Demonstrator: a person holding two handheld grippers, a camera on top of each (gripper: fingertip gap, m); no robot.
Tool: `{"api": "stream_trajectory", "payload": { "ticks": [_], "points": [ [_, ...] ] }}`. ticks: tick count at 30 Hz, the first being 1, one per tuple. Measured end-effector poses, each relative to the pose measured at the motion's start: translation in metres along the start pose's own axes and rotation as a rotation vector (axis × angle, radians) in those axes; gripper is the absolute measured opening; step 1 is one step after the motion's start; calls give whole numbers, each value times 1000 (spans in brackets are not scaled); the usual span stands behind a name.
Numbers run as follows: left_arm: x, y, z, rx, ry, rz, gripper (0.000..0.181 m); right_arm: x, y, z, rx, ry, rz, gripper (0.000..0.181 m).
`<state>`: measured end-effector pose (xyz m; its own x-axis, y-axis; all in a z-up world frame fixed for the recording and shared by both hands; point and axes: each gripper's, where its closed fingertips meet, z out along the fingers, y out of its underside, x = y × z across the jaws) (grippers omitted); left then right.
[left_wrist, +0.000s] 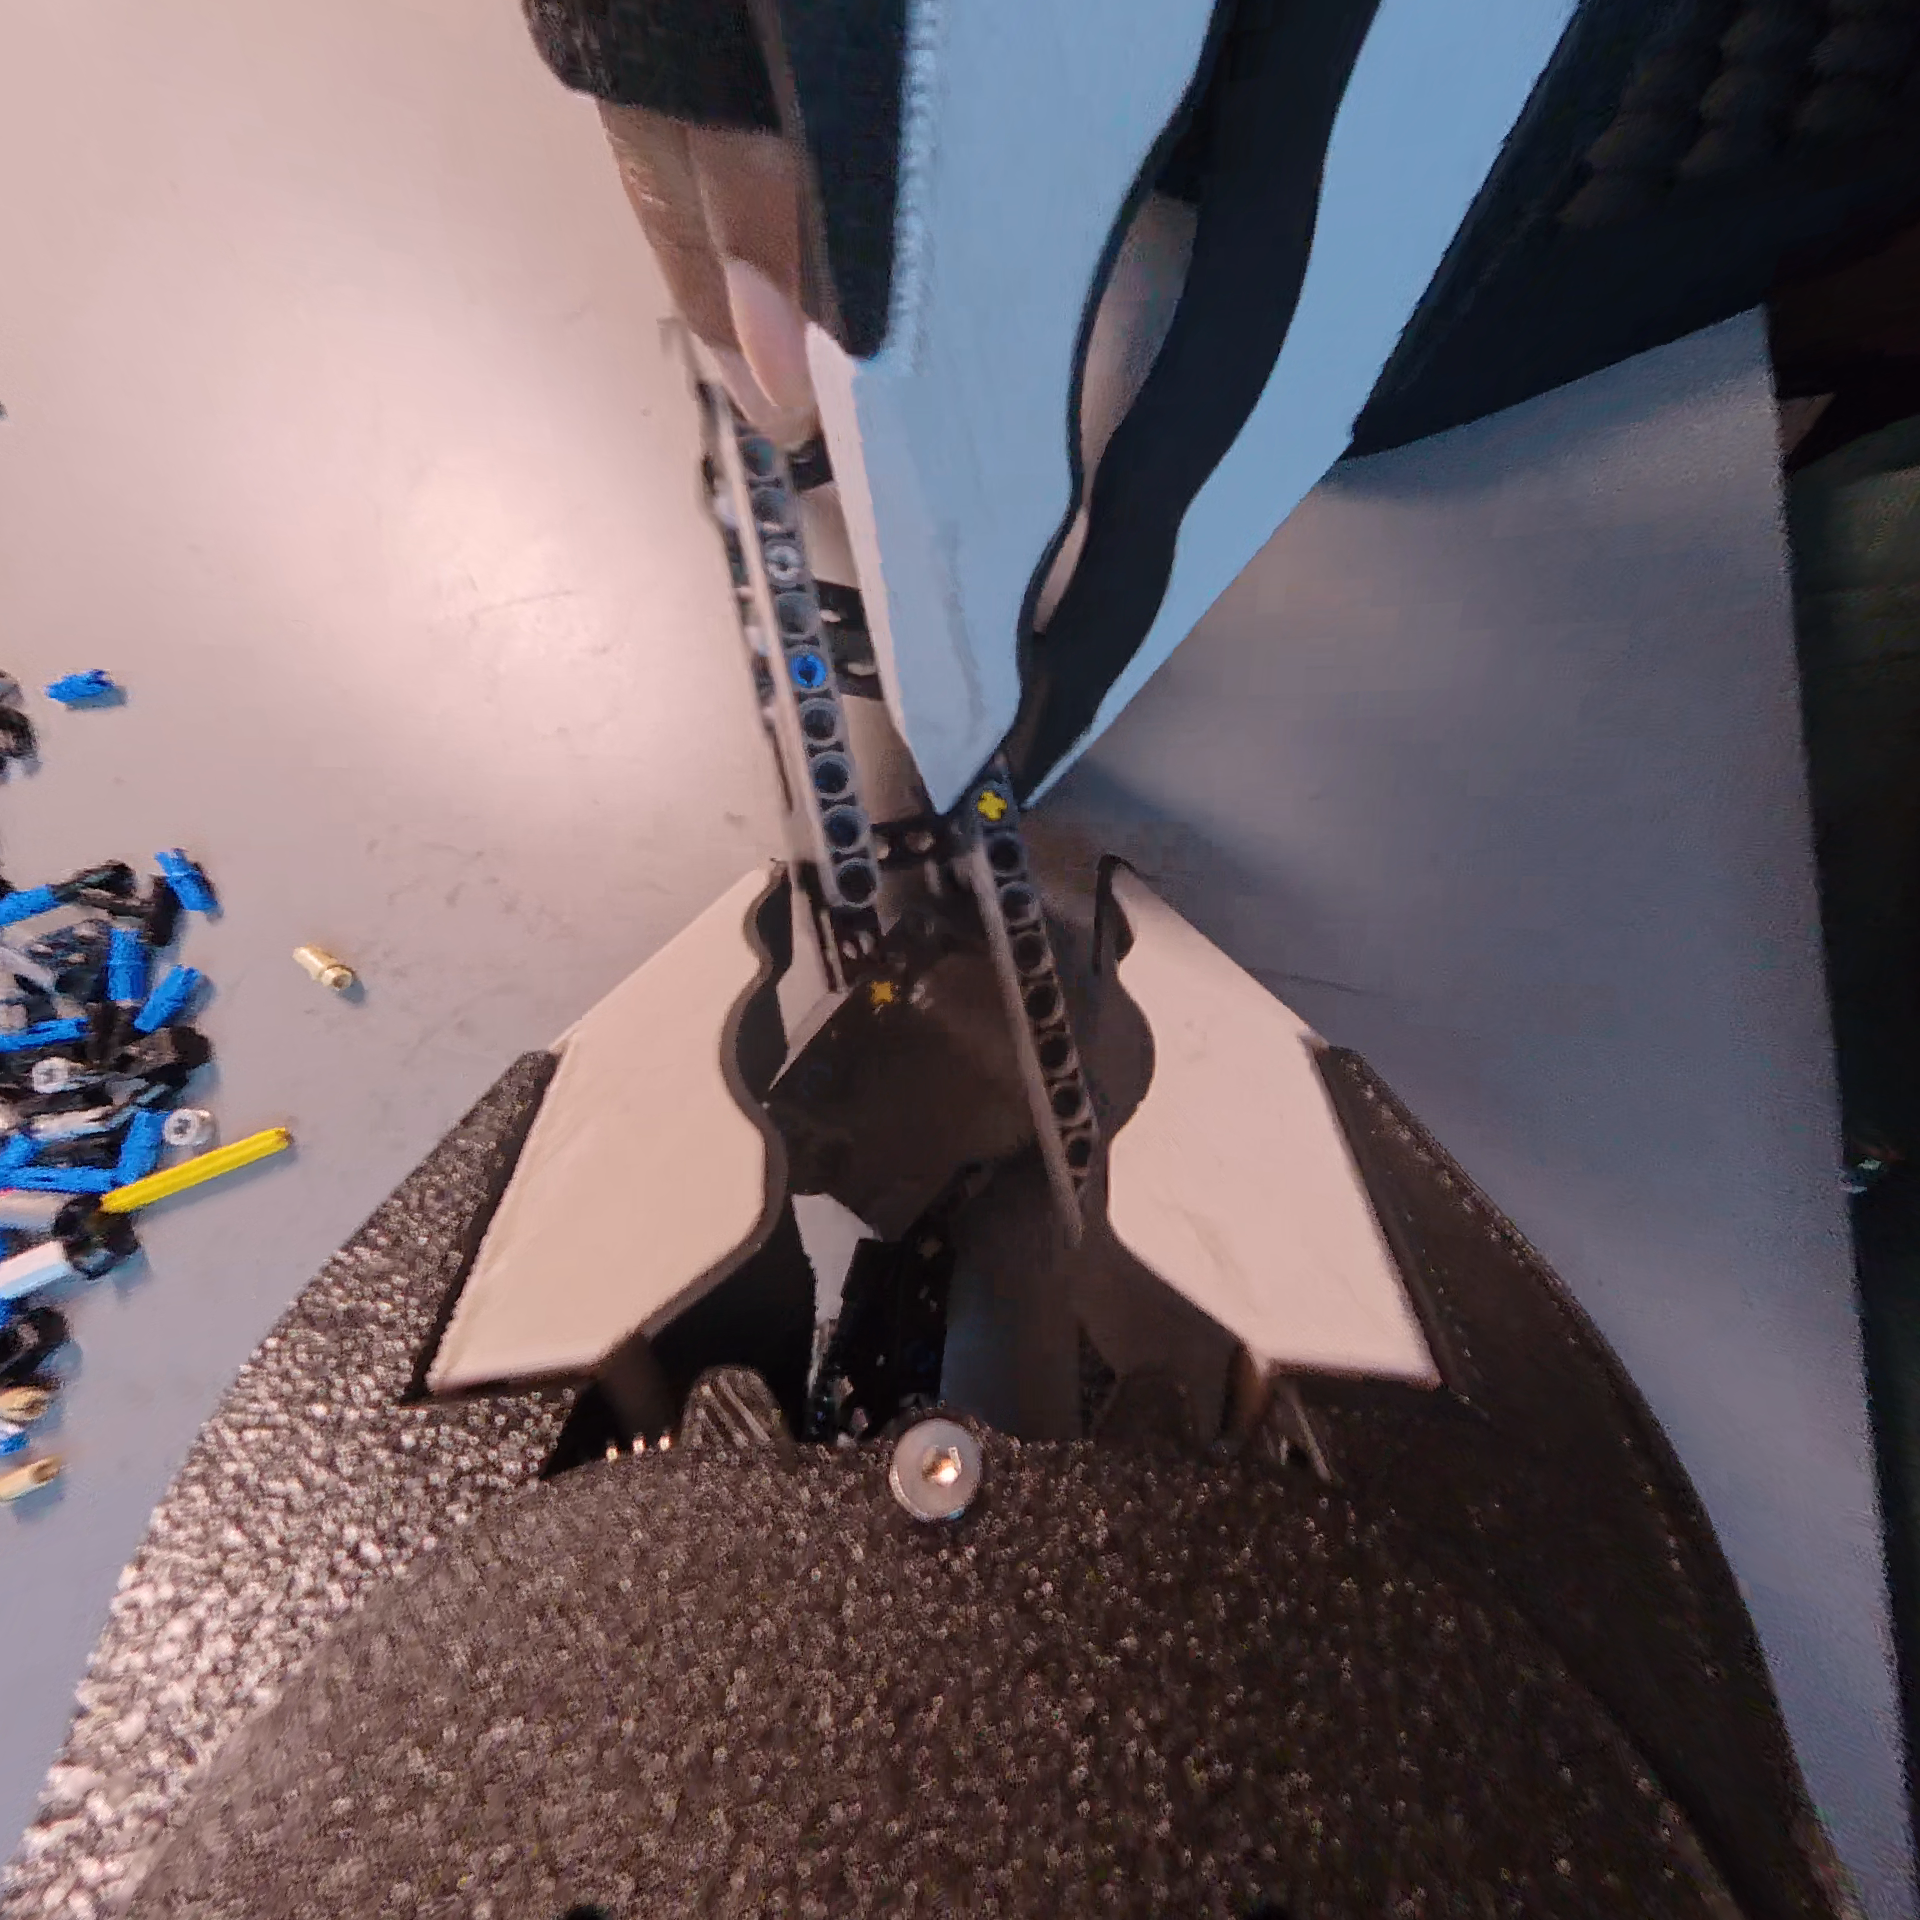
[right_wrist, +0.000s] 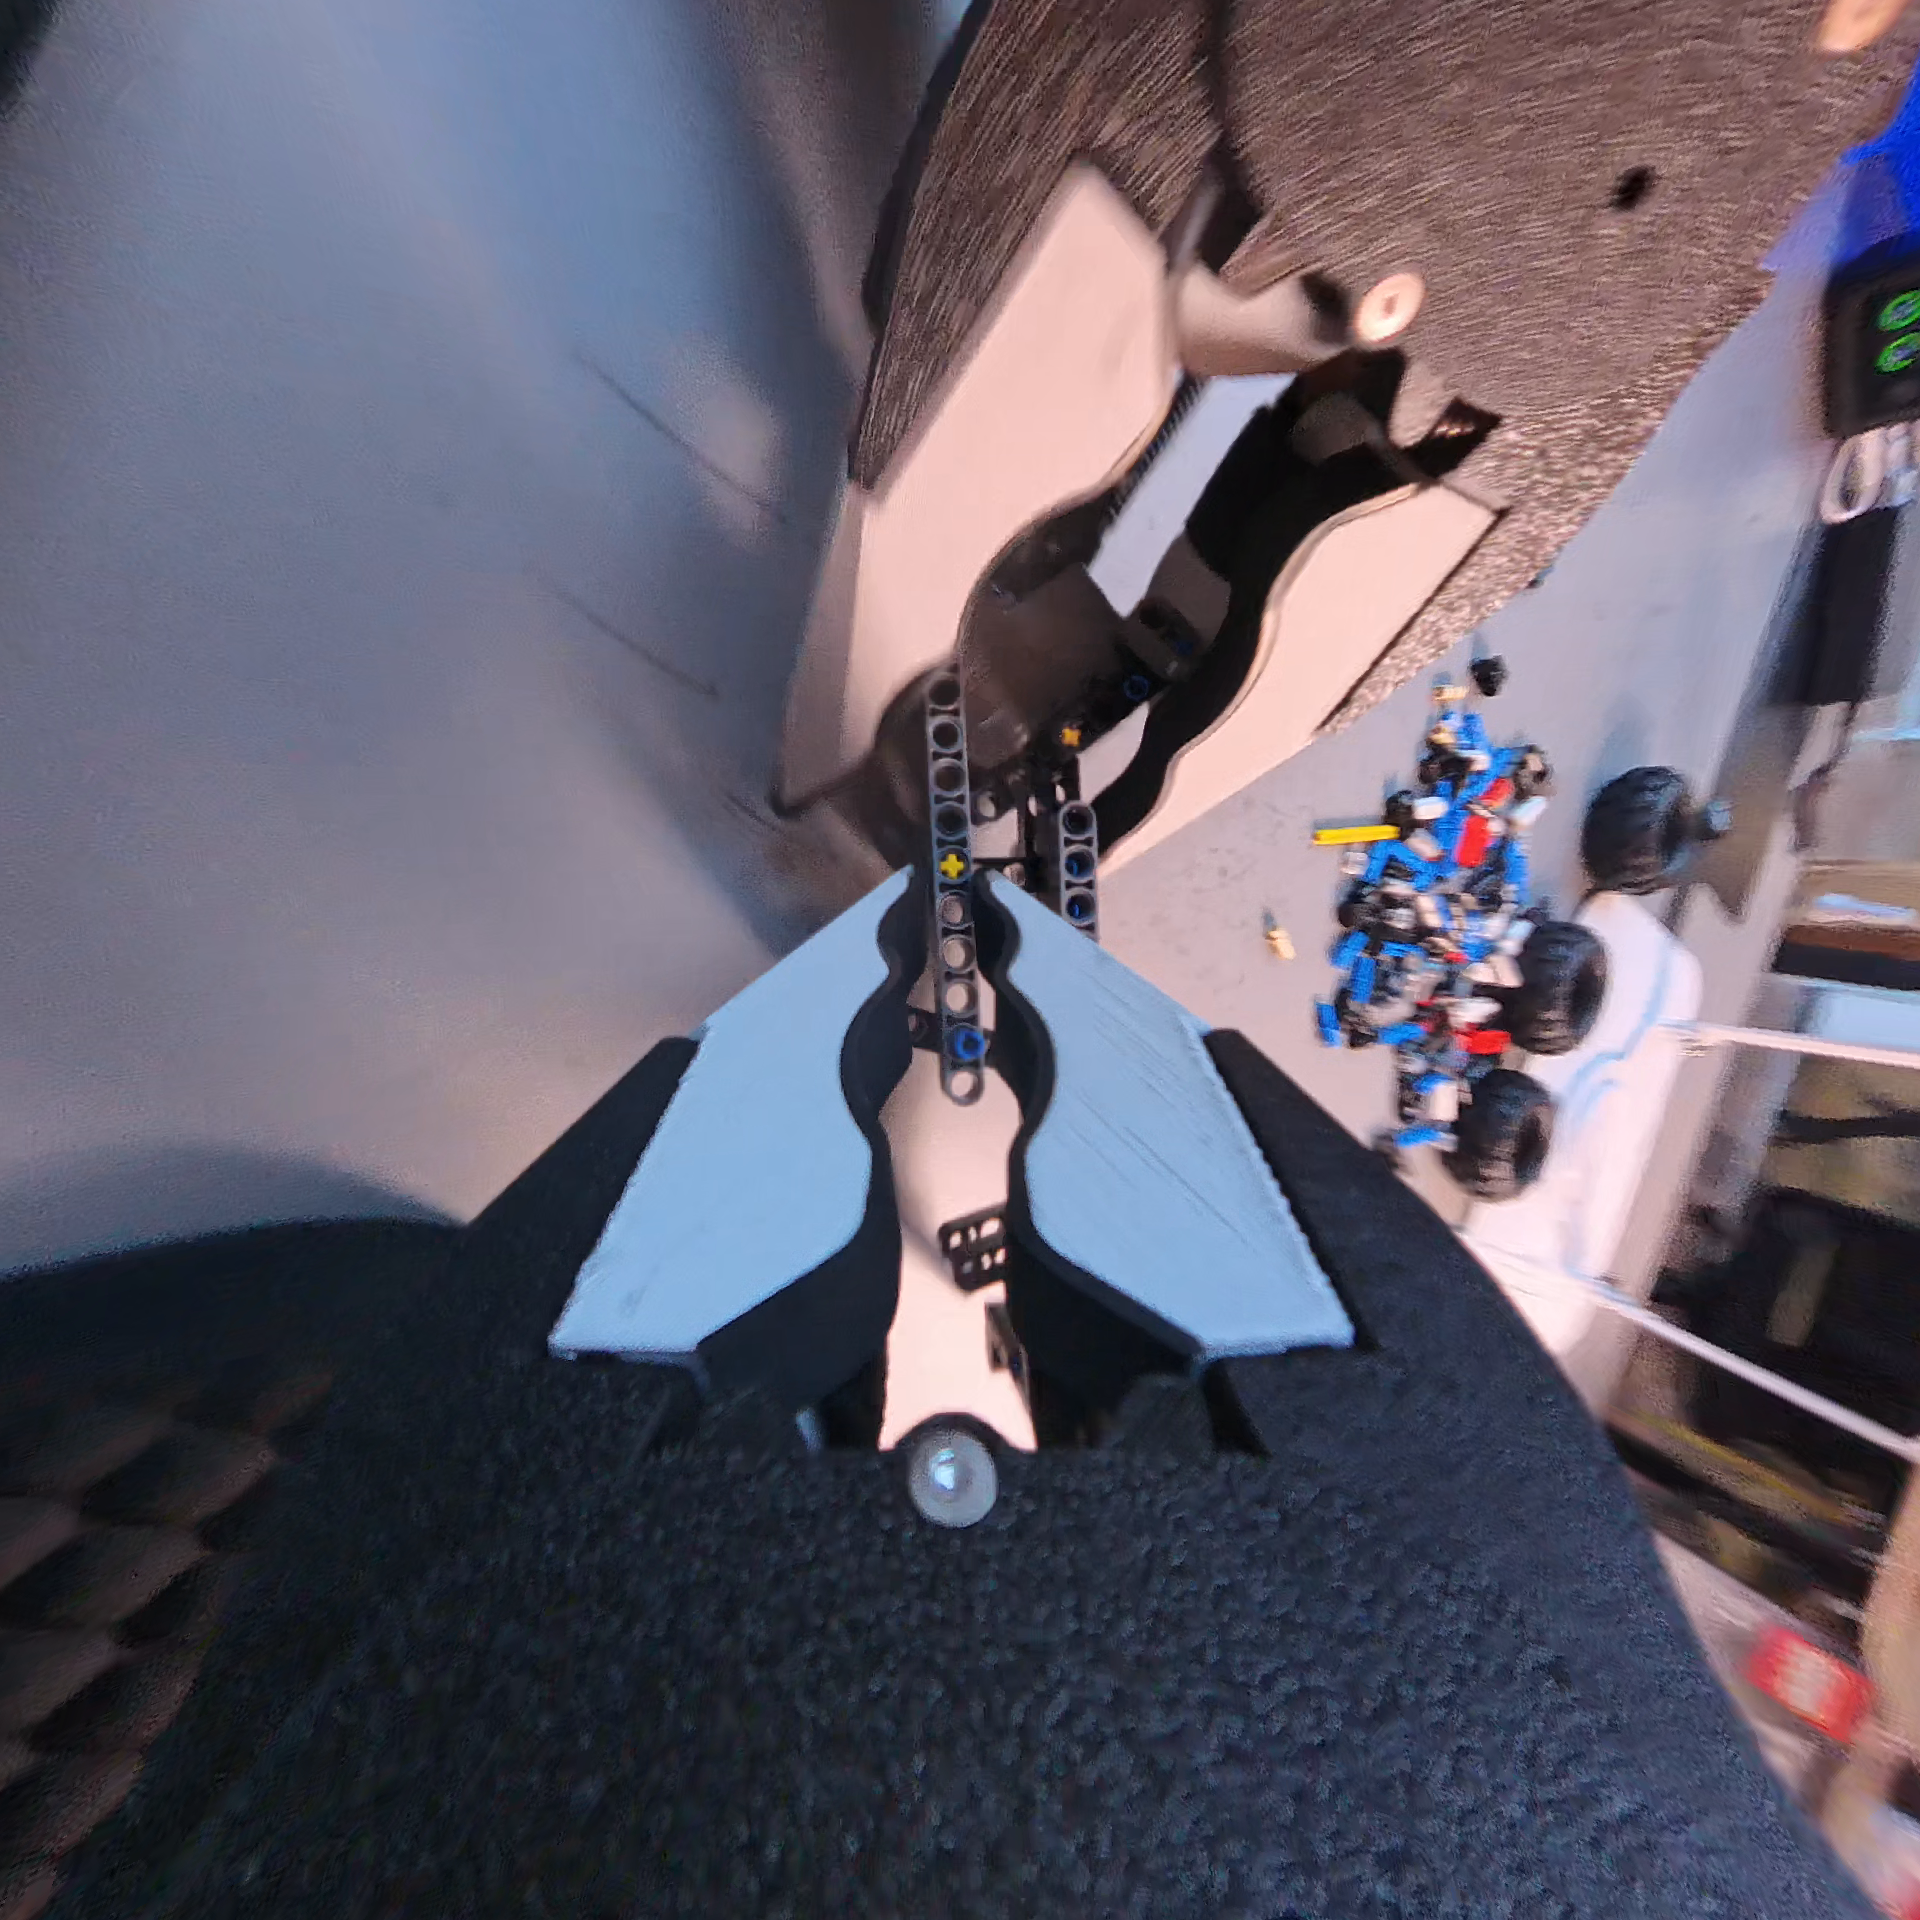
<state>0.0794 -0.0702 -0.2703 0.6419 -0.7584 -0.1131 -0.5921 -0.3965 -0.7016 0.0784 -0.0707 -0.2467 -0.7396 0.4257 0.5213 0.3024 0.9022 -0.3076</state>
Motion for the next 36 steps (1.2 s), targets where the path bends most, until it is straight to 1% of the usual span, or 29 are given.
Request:
{"api": "stream_trajectory", "payload": {
  "ticks": [1, 2, 4, 5, 6, 8, 10, 12, 13, 14, 15, 16, 18, 19, 21, 24, 26, 28, 30, 32, 33, 34, 35, 36],
  "points": [
    [3, 0, -3, -4, 37, -42, 66, 3, 5, 0, -33, 29, -60, 8],
    [5, 1, -6, -15, 78, -84, 74, 7, 9, -1, -61, 54, -112, 9],
    [6, 4, -14, -31, 136, -157, 69, 20, 19, -6, -124, 125, -144, 22],
    [10, 4, -19, -25, 179, -202, 70, 26, 25, -11, -138, 150, -95, 25],
    [13, 2, -24, -9, 222, -248, 70, 30, 27, -16, -119, 160, -12, 26],
    [17, -1, -33, 33, 292, -309, 67, 32, 25, -28, -18, 158, 211, 26],
    [19, -2, -41, 68, 337, -345, 65, 31, 21, -39, 90, 151, 495, 25],
    [18, 0, -45, 81, 353, -366, 63, 26, 21, -42, 153, 127, 817, 29],
    [19, 0, -45, 86, 361, -370, 63, 21, 20, -39, 182, 101, 980, 29],
    [20, -1, -45, 93, 374, -374, 62, 15, 20, -35, 201, 76, 1123, 33],
    [23, -4, -44, 102, 393, -377, 63, 10, 18, -29, 225, 60, 1226, 37],
    [28, -7, -42, 111, 415, -377, 63, 7, 18, -24, 236, 59, 1297, 35],
    [37, -14, -37, 133, 445, -372, 64, 3, 23, -14, 216, 78, 1356, 32],
    [41, -17, -35, 144, 455, -368, 67, 6, 25, -12, 219, 93, 1362, 24],
    [50, -23, -31, 170, 486, -349, 70, 8, 29, -10, 205, 88, 1366, 16],
    [59, -27, -29, 186, 505, -297, 72, 10, 32, -7, 154, 38, 1306, 13],
    [56, -31, -34, 210, 491, -274, 69, 12, 33, -7, 95, 18, 1191, 13],
    [46, -38, -47, 262, 463, -256, 58, 16, 32, -7, 68, 7, 1011, 11],
    [20, -43, -62, 319, 322, -221, 55, 22, 29, -11, 79, -17, 843, 10],
    [-17, -38, -77, 326, 107, -151, 55, 30, 28, -16, 84, -32, 657, 8],
    [-30, -36, -87, 327, 28, -103, 41, 34, 32, -17, 64, -29, 565, 8],
    [-40, -37, -98, 351, -26, -77, 42, 37, 34, -19, 51, -43, 496, 9],
    [-49, -39, -108, 376, -77, -76, 52, 40, 33, -19, 53, -62, 463, 8],
    [-51, -39, -115, 389, -80, -71, 53, 42, 31, -18, 60, -78, 445, 8]
  ]
}}
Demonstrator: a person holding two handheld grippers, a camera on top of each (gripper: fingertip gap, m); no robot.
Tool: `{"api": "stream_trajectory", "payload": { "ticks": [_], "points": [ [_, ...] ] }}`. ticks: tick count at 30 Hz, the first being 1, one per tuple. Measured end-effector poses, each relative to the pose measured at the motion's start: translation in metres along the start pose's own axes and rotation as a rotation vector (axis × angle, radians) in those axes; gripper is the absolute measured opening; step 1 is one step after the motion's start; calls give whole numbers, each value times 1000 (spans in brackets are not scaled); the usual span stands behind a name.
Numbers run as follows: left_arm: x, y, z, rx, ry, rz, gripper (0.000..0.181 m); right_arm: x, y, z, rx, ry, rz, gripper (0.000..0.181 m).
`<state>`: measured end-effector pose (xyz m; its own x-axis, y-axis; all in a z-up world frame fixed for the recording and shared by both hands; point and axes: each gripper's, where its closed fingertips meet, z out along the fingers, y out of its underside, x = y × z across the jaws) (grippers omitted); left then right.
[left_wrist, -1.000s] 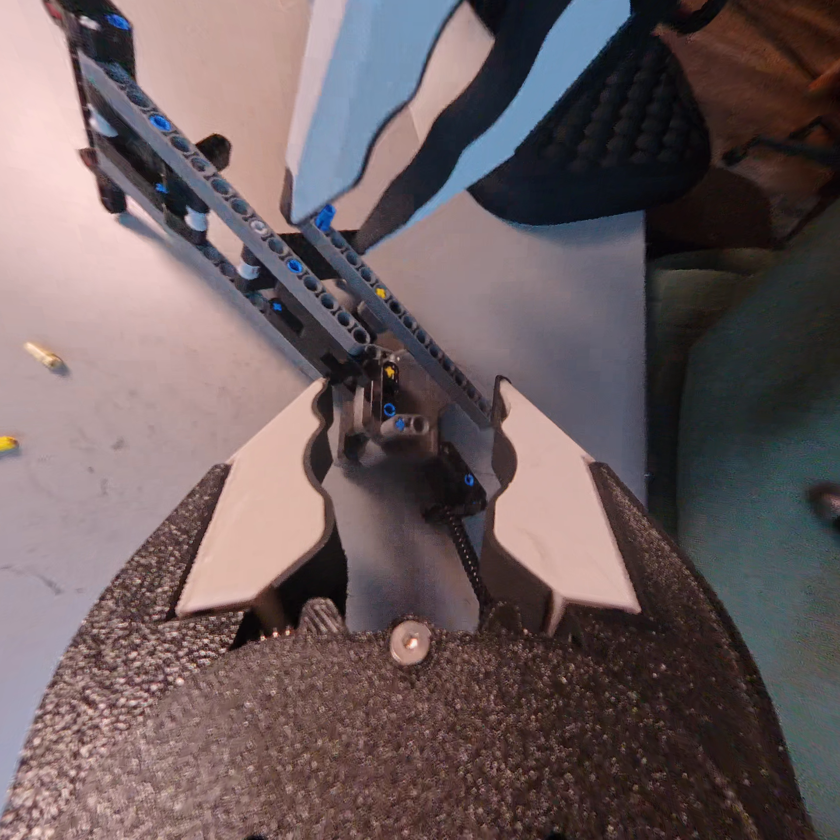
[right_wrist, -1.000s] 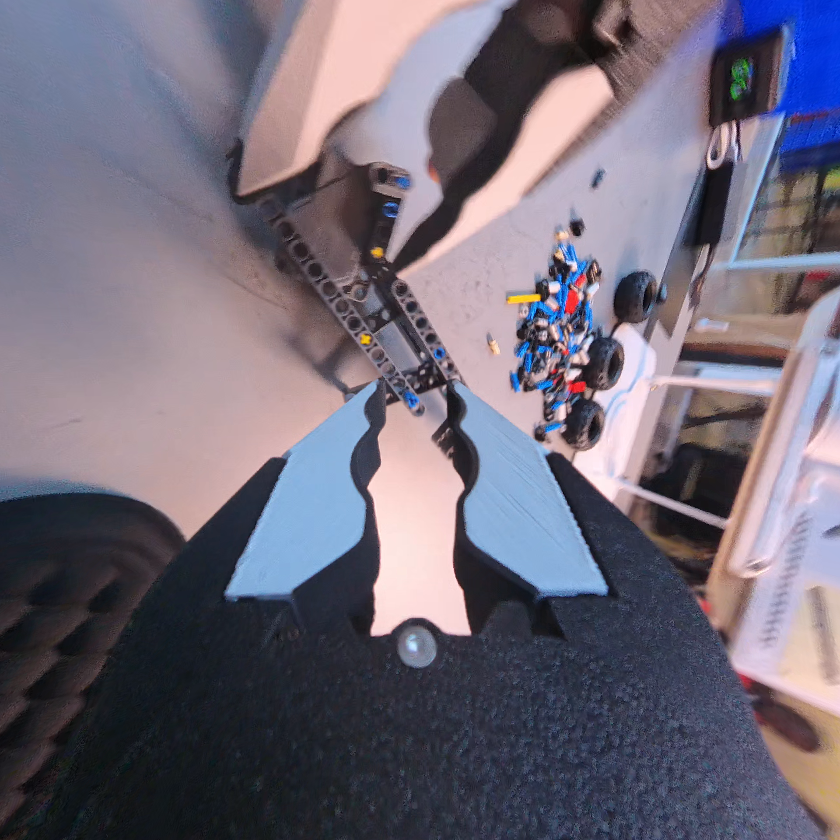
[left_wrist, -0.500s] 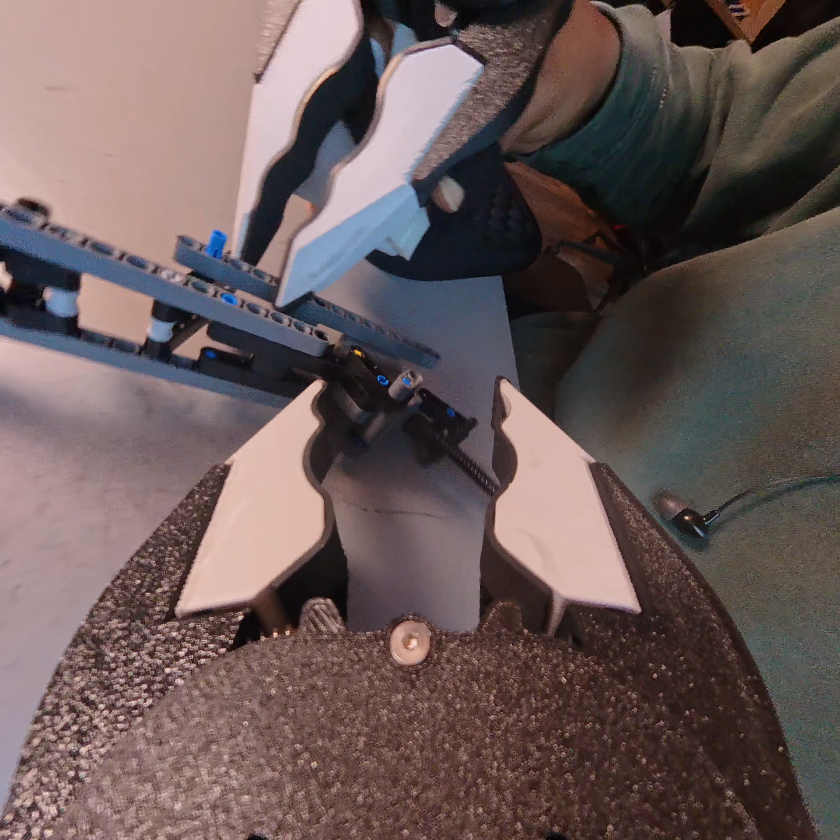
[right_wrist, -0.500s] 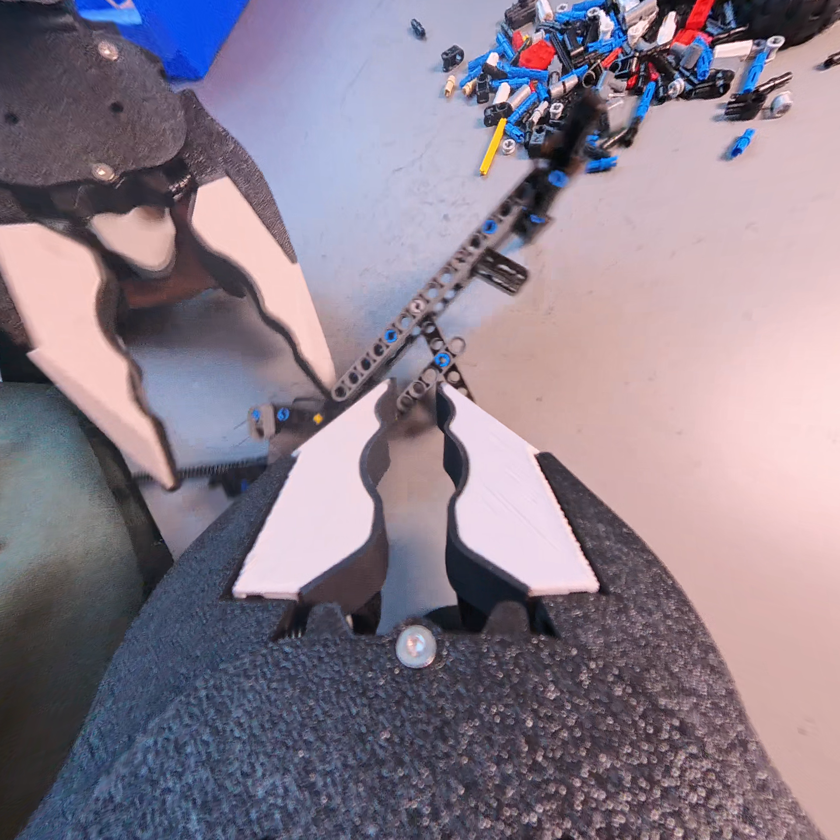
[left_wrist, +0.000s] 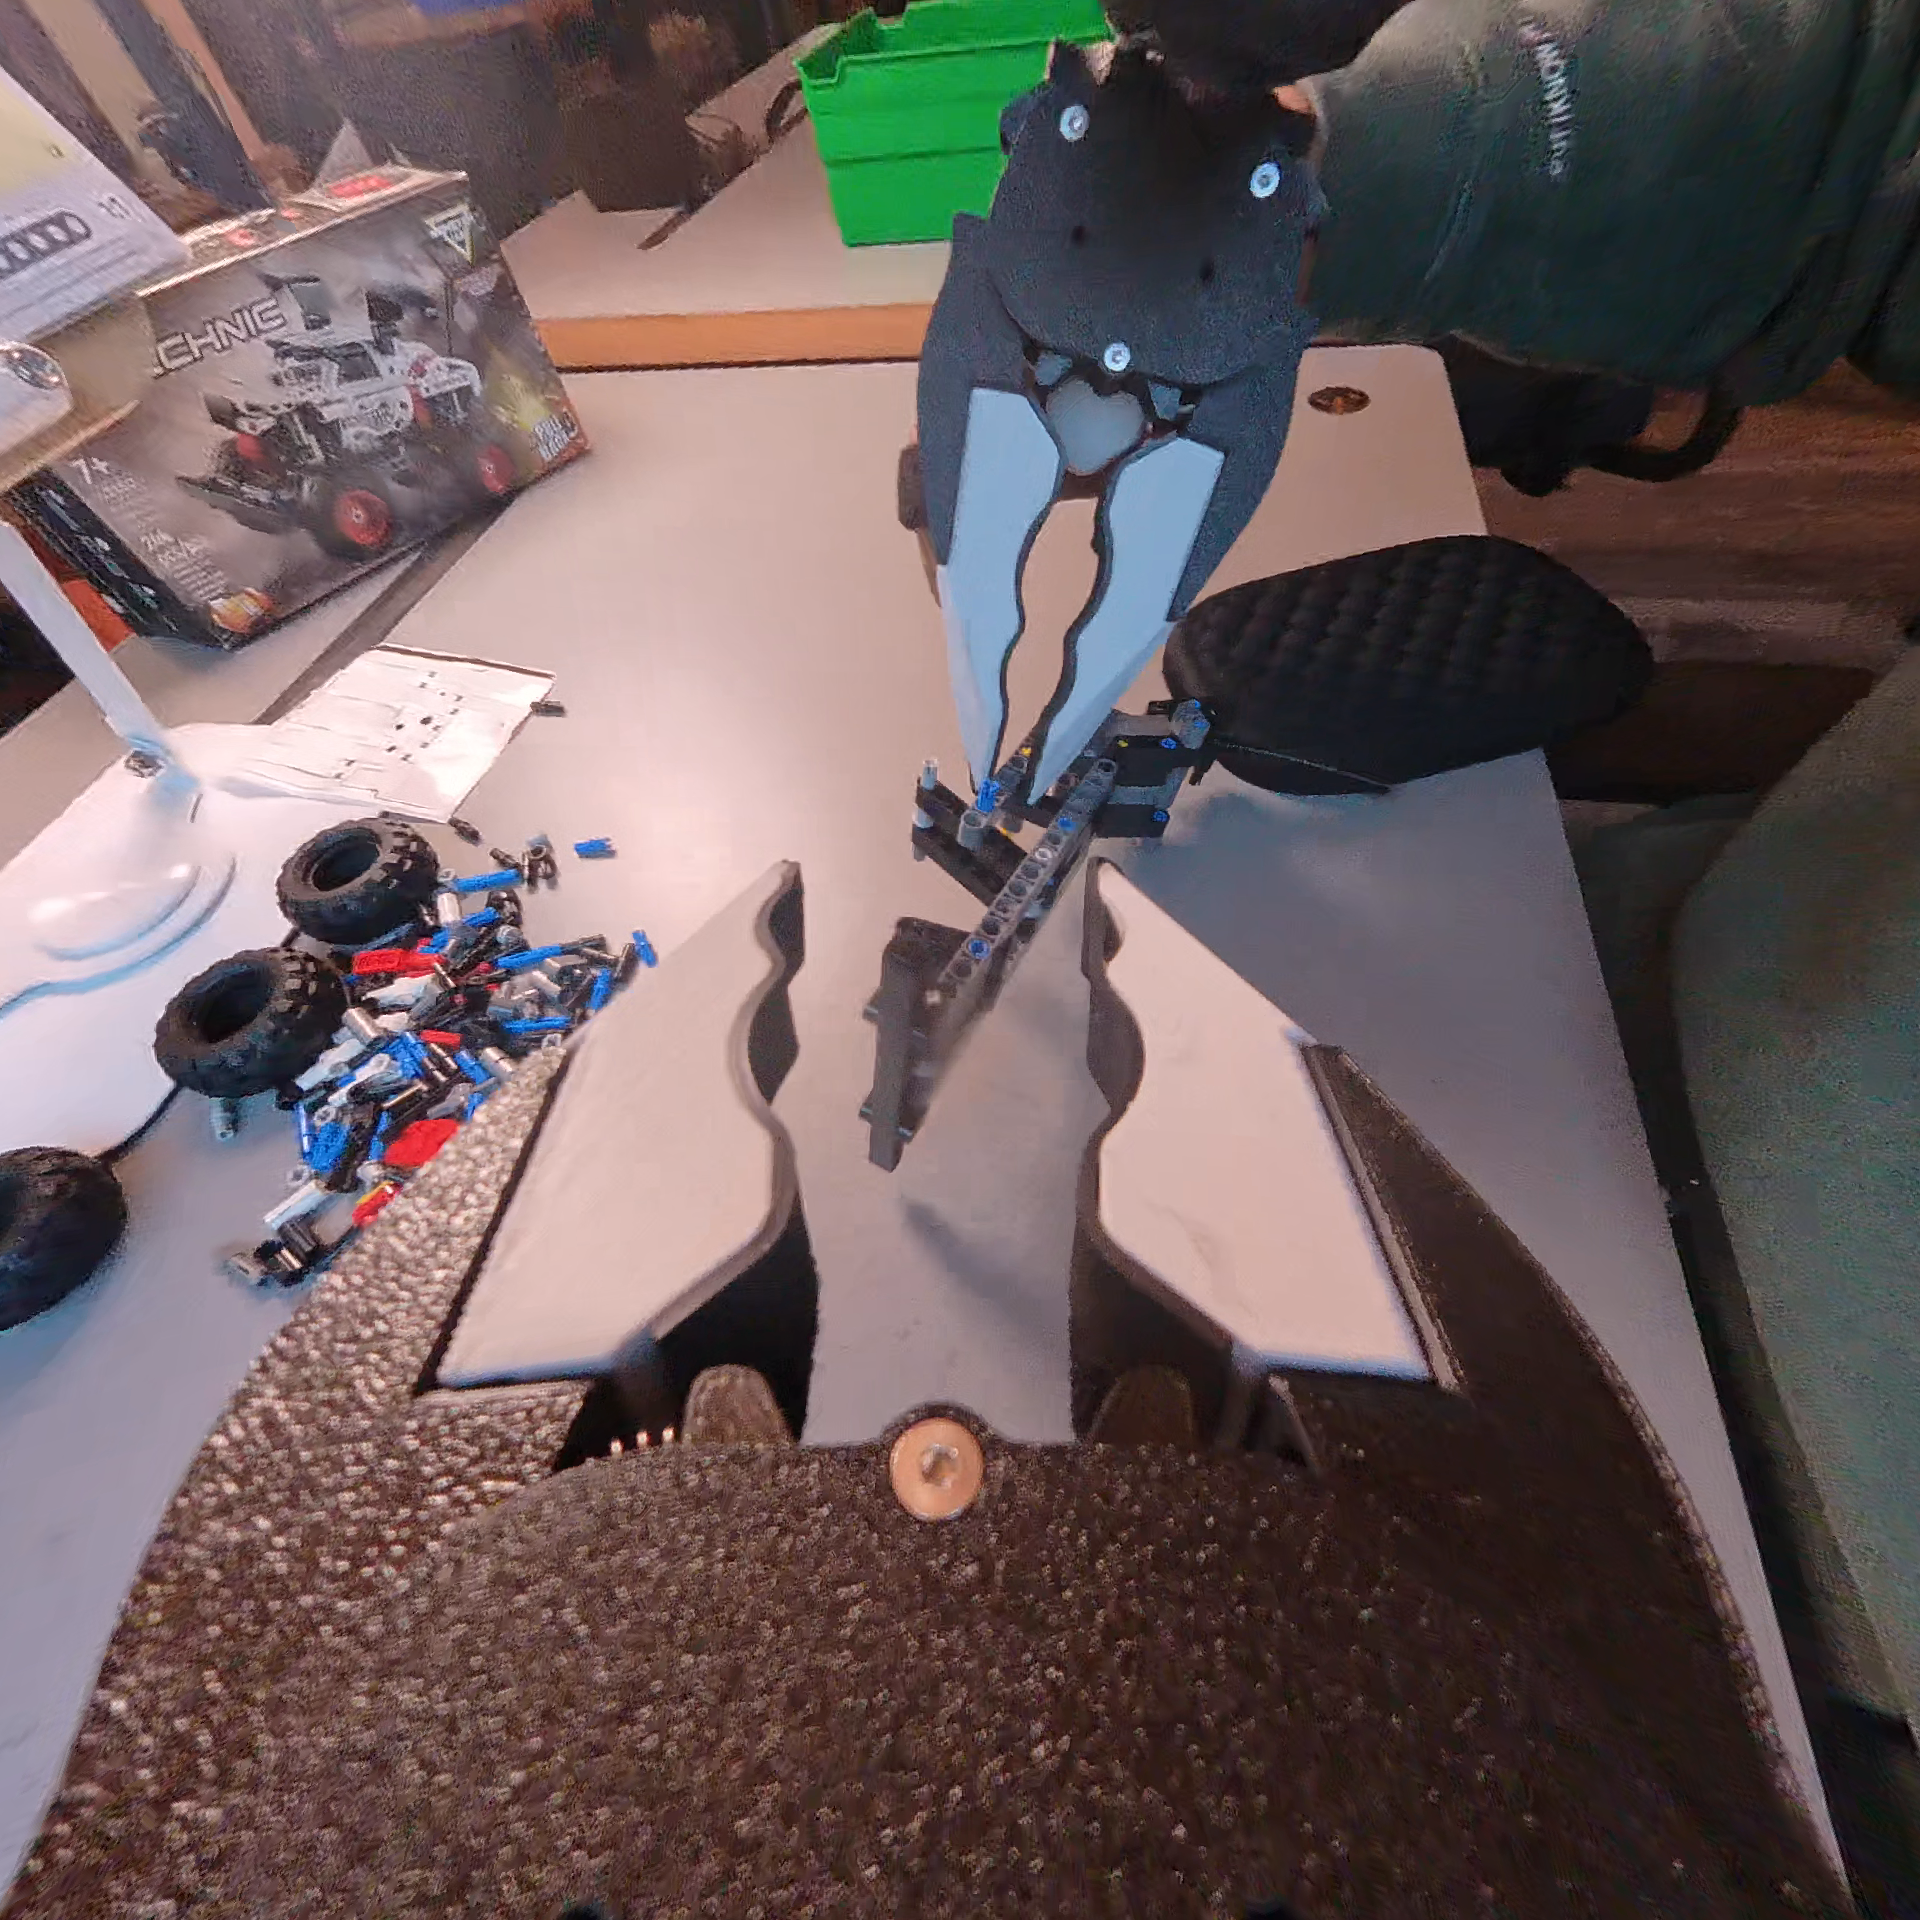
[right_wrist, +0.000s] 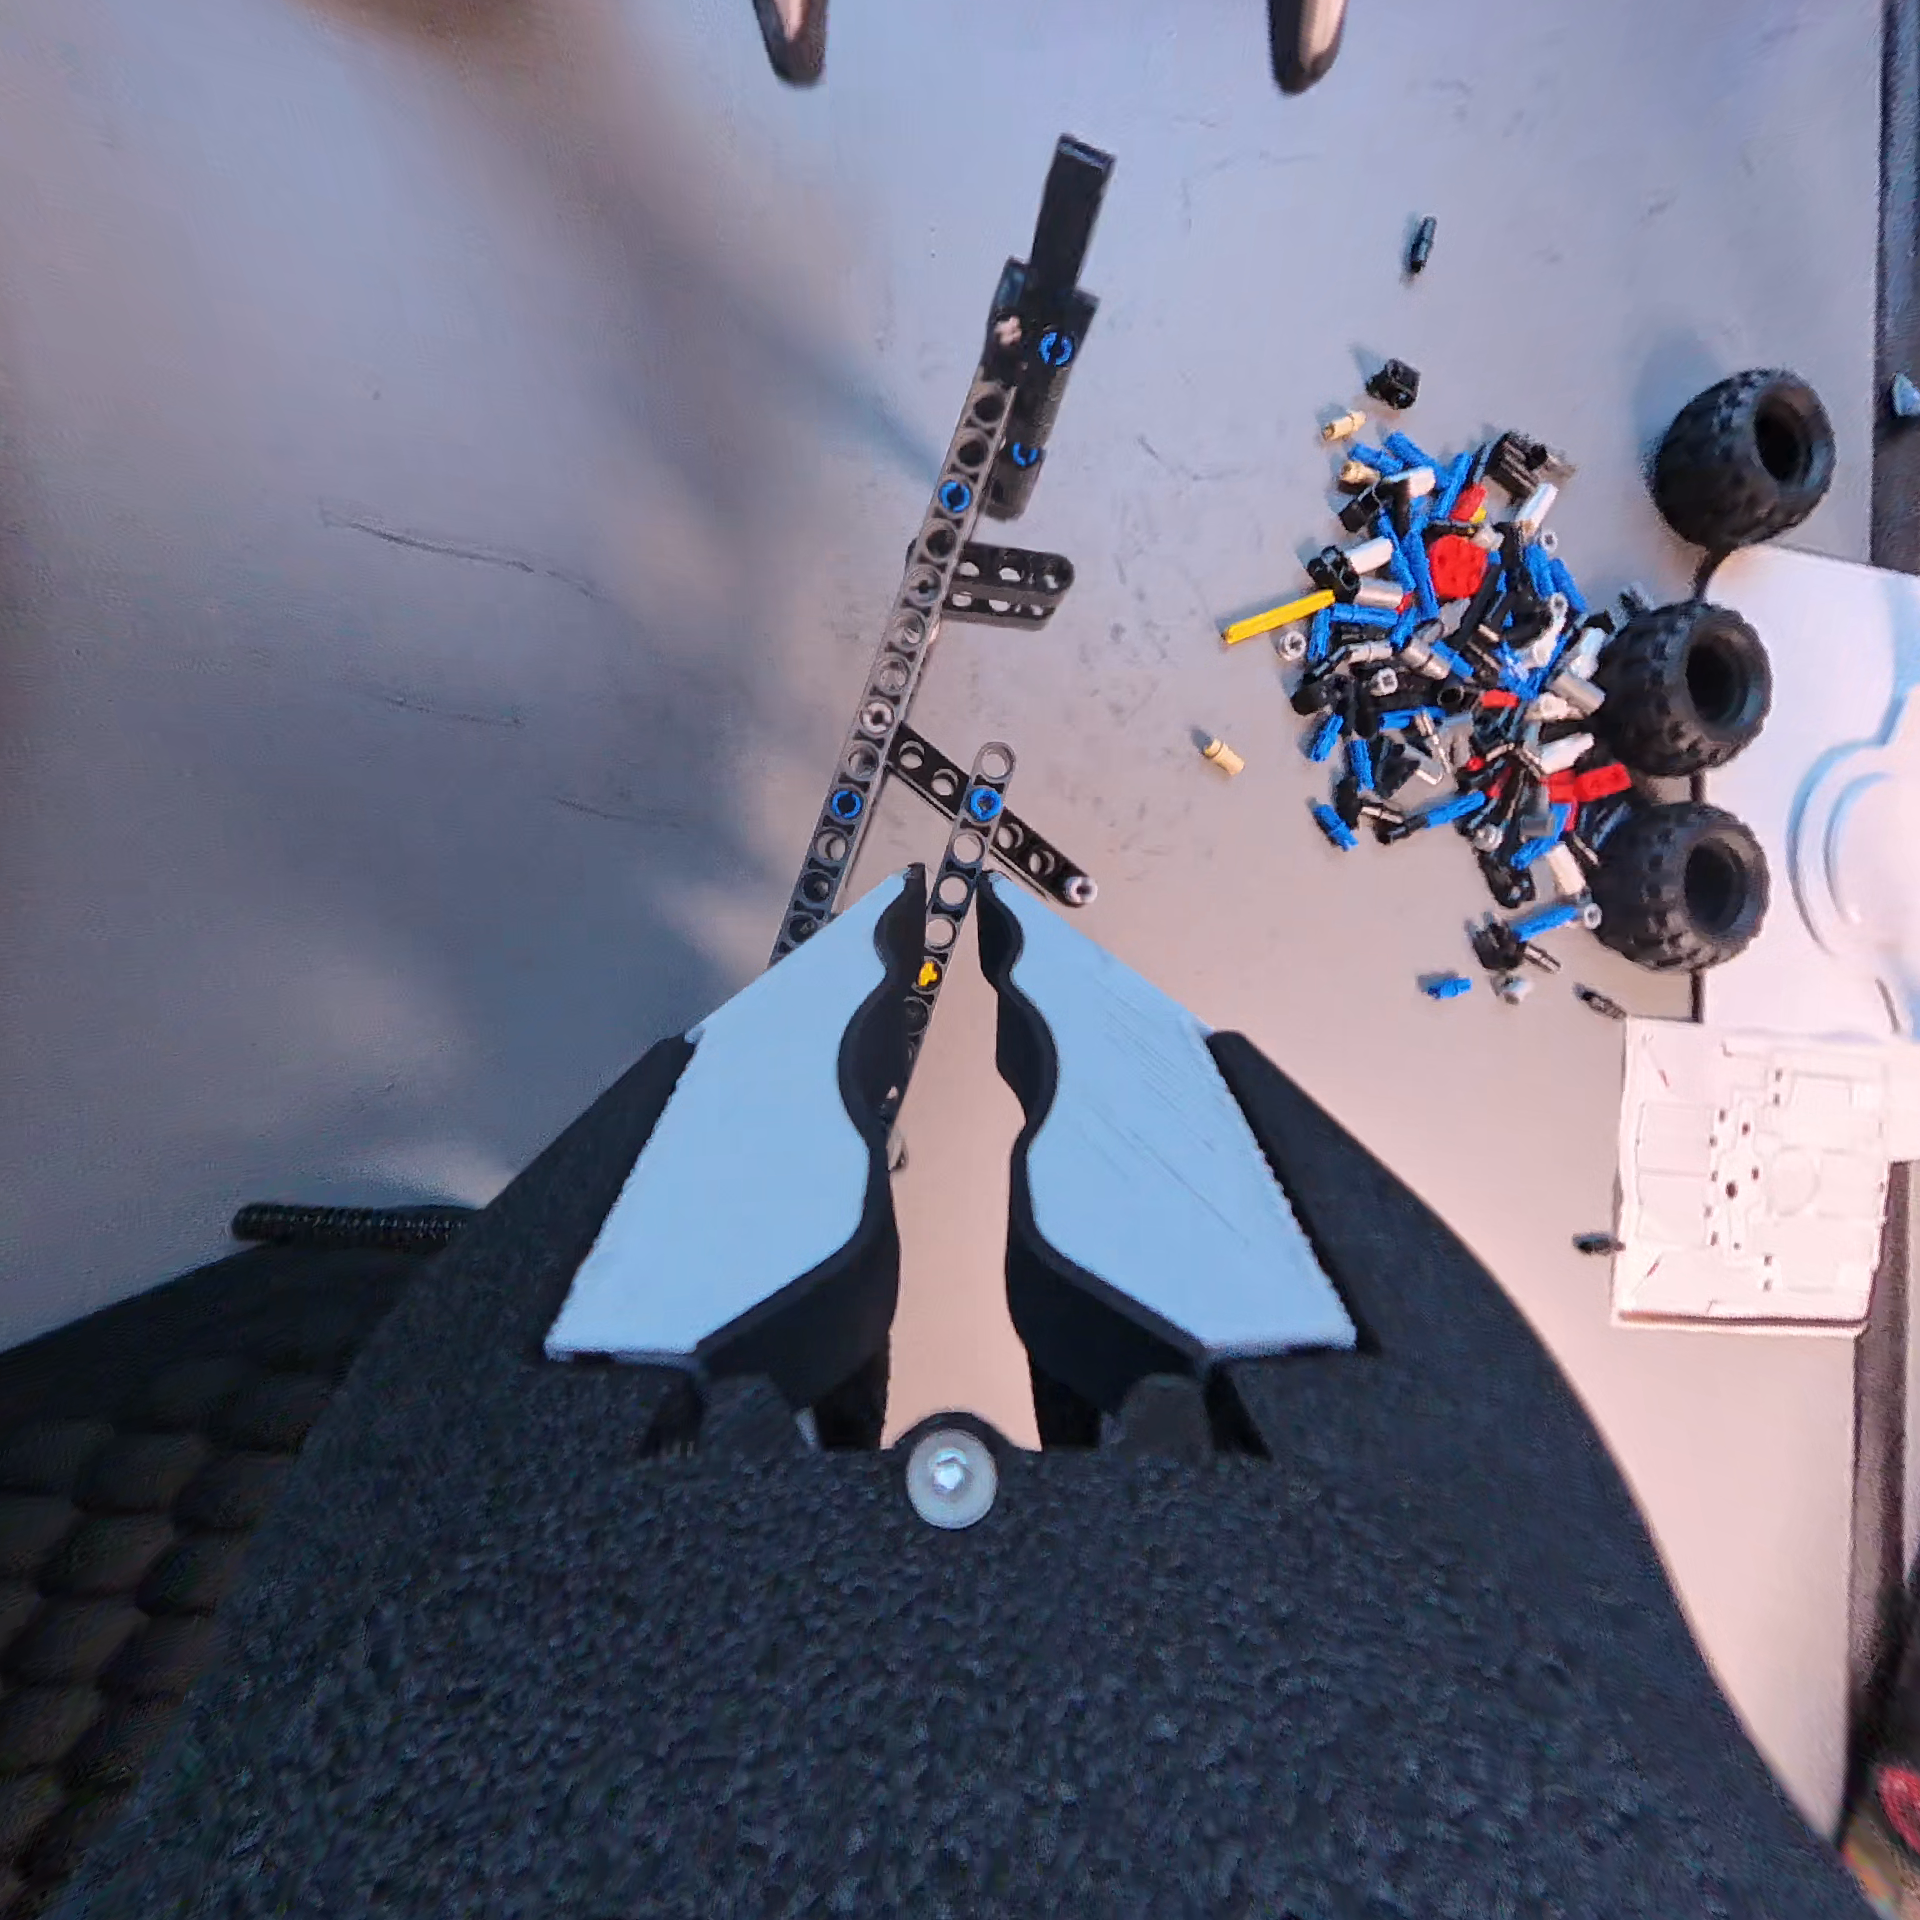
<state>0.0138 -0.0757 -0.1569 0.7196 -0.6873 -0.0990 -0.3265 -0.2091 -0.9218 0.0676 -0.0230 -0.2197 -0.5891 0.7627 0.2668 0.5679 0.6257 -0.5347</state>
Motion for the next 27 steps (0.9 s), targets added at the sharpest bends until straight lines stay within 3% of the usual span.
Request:
{"api": "stream_trajectory", "payload": {
  "ticks": [4, 7, 9, 12, 16, 27],
  "points": [
    [-2, 0, -10, 66, 46, -76, 63, -5, -12, 8, 26, -56, -127, 8],
    [16, 23, 7, -18, 150, -117, 83, -9, -21, 19, 50, -99, -138, 8],
    [26, 42, 22, -109, 174, -96, 84, -12, -27, 25, 79, -120, -143, 7],
    [30, 69, 40, -236, 152, -62, 71, -15, -37, 30, 126, -143, -135, 7],
    [27, 84, 51, -320, 106, -53, 46, -16, -38, 37, 120, -143, -115, 8],
    [30, 84, 54, -270, 142, -140, 42, -14, -46, 41, 200, -216, 56, 7]
  ]
}}
